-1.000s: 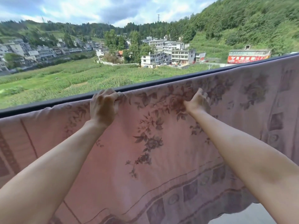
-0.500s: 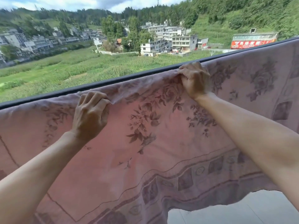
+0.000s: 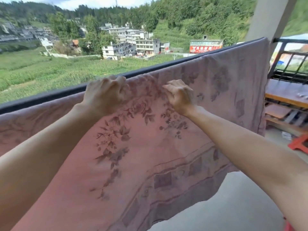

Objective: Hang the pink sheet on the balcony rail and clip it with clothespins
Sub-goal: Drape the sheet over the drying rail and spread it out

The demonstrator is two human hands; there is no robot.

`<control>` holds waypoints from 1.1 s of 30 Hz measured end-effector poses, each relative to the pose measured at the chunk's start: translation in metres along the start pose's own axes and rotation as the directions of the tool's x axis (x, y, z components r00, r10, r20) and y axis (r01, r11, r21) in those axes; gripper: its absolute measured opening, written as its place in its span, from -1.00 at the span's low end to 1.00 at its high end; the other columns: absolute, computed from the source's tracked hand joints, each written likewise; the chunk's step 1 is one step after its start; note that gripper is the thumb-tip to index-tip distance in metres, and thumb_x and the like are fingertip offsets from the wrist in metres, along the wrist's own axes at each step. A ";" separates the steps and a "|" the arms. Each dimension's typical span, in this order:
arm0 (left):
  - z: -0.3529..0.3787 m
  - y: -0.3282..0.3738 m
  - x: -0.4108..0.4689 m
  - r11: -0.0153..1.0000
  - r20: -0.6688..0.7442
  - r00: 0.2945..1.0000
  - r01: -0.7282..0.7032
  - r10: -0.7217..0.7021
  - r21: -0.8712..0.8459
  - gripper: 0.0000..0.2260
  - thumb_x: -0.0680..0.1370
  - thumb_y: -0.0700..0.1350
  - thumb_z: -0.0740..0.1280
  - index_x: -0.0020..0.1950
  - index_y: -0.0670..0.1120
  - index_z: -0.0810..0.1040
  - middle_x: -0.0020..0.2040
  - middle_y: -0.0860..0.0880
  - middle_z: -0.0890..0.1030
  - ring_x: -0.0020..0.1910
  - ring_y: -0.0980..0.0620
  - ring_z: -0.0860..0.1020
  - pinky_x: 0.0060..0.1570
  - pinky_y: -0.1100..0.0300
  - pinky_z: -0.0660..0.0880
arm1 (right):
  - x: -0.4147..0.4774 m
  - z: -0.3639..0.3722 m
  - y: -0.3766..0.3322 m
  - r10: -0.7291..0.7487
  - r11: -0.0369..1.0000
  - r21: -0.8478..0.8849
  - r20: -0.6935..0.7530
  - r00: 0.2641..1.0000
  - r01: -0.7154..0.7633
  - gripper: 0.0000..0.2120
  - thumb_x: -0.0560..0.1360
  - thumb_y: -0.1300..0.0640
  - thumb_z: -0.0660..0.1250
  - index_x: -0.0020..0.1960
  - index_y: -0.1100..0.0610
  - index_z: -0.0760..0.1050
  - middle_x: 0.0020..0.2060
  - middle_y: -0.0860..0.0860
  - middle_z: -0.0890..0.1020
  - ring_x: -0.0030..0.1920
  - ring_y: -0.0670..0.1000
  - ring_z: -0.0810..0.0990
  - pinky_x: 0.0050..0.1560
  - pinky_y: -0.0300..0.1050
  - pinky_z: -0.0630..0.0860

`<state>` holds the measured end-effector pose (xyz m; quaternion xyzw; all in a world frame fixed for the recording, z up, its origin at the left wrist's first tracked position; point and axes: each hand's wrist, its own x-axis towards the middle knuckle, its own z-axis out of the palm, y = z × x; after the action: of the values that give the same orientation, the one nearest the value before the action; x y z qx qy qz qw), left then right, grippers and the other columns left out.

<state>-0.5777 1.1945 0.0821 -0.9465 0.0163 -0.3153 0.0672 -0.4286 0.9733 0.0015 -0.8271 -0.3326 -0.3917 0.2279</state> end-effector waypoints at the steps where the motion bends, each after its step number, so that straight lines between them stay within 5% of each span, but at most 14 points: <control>1: 0.006 0.010 0.012 1.000 0.003 1.000 -0.026 0.026 0.002 -0.71 0.67 0.03 0.06 0.20 -0.08 0.48 0.00 -0.12 0.57 -0.19 -0.09 0.50 -0.23 0.09 0.30 | -0.003 -0.006 0.016 0.043 0.999 -0.013 0.032 0.999 -0.042 -0.77 0.54 0.17 0.28 0.13 0.11 0.65 0.08 0.06 0.67 0.11 0.15 0.58 -0.01 0.06 0.57; 5: 0.038 0.039 0.058 0.994 0.071 0.991 -0.110 0.109 0.008 -0.67 0.66 -0.05 0.09 0.42 -0.02 0.33 0.14 -0.14 0.52 0.01 -0.16 0.54 -0.17 0.04 0.35 | -0.015 -0.012 0.074 0.237 0.970 -0.090 0.156 0.959 -0.225 -0.74 0.52 0.17 0.26 0.14 0.07 0.64 0.14 0.04 0.63 0.20 0.13 0.50 0.07 0.05 0.54; 10: 0.088 0.062 0.114 0.963 0.203 0.963 -0.212 0.177 0.167 -0.50 0.55 -0.08 0.27 0.47 -0.02 0.23 0.17 -0.20 0.41 0.12 -0.21 0.45 0.06 -0.04 0.42 | -0.018 -0.003 0.133 0.427 0.903 -0.169 0.267 0.864 -0.395 -0.73 0.52 0.13 0.25 0.16 0.03 0.63 0.20 0.02 0.59 0.25 0.10 0.46 0.10 -0.05 0.43; 16: 0.144 0.129 0.187 0.951 0.094 0.961 -0.272 0.260 0.148 -0.74 0.54 -0.08 0.24 0.22 -0.05 0.49 0.20 -0.14 0.39 0.16 -0.16 0.40 0.17 -0.07 0.36 | -0.017 -0.019 0.246 0.495 0.866 -0.252 0.308 0.813 -0.432 -0.75 0.55 0.07 0.24 0.16 0.02 0.61 0.19 0.04 0.59 0.26 0.11 0.47 0.09 -0.02 0.44; 33: 0.300 0.295 0.376 0.898 -0.060 0.899 -0.437 0.435 -0.043 -0.71 0.54 -0.04 0.28 0.23 -0.09 0.51 0.28 -0.18 0.43 0.25 -0.19 0.41 0.25 -0.08 0.33 | -0.001 0.006 0.484 0.717 0.691 -0.376 0.248 0.652 -0.617 -0.70 0.53 -0.02 0.26 0.22 0.00 0.56 0.20 0.01 0.60 0.19 0.11 0.54 0.07 0.00 0.51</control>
<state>-0.0934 0.9100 0.0277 -0.9123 0.2381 -0.3148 0.1094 -0.0733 0.6495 -0.0589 -0.9718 0.0148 -0.1529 0.1789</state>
